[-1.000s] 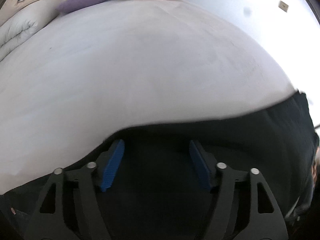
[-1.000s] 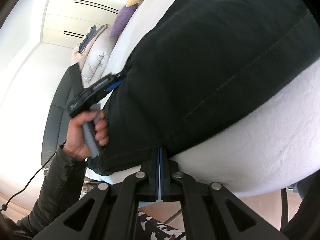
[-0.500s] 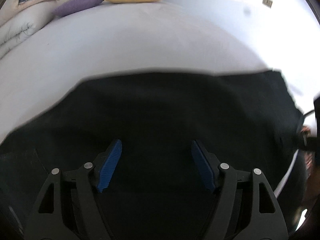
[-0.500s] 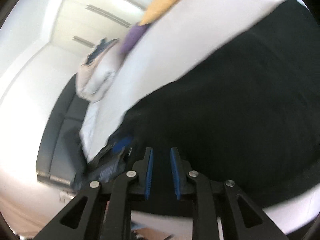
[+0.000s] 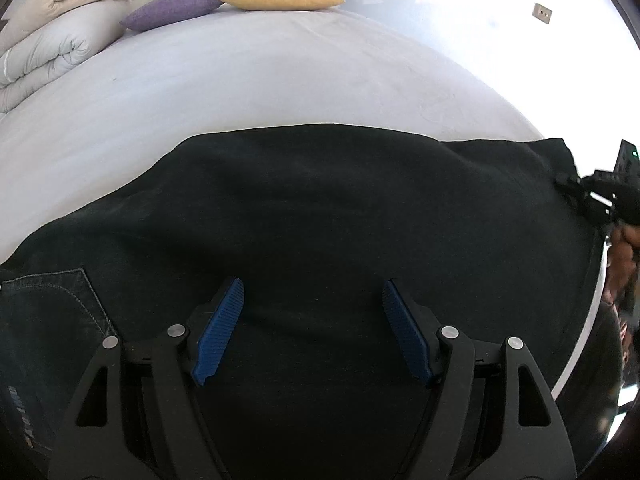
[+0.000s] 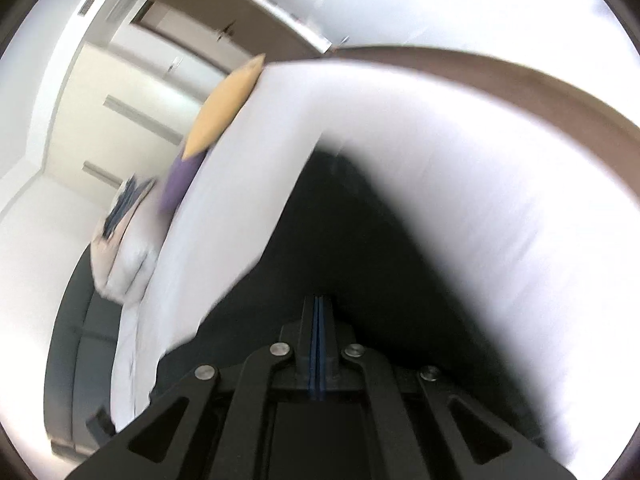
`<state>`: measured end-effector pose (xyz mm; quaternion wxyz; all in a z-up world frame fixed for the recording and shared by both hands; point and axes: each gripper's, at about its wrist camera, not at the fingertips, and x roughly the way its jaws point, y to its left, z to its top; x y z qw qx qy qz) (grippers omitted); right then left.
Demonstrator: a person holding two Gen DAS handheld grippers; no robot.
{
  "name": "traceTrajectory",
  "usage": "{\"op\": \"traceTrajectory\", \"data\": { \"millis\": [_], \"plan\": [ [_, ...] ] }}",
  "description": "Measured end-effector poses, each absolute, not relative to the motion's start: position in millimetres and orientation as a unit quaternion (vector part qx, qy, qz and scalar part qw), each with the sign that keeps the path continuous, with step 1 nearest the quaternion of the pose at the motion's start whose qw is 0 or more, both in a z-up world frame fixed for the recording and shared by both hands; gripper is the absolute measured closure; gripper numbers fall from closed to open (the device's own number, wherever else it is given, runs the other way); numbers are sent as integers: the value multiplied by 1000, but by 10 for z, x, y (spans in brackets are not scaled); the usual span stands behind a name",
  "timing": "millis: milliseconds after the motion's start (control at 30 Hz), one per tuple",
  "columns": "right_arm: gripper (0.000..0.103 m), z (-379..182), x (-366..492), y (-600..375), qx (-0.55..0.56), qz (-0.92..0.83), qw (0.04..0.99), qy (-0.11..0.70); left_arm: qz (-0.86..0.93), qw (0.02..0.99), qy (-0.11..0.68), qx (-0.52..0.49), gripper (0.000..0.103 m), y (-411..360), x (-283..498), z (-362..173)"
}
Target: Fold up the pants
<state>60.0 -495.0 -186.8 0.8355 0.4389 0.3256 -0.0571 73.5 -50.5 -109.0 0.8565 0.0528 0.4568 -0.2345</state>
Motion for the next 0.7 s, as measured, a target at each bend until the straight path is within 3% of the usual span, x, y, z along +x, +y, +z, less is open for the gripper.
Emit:
{"op": "traceTrajectory", "data": {
  "millis": [200,400,533,700],
  "plan": [
    [102,-1674,160,-5579,445,-206,823,287,-224,860,457,42,32,-516,798,-1082],
    [71,-1547,-685,-5484,495,-161,825,220,-230,870,435,-34,32,-261,637,-881],
    [71,-1539,-612,-4831,491,-51,835,244,-246,871,424,-17,32,-385,608,-823],
    [71,-1495,180,-3746,431,82,840,320,-216,861,459,-29,32,-145,655,-1058]
  ]
}}
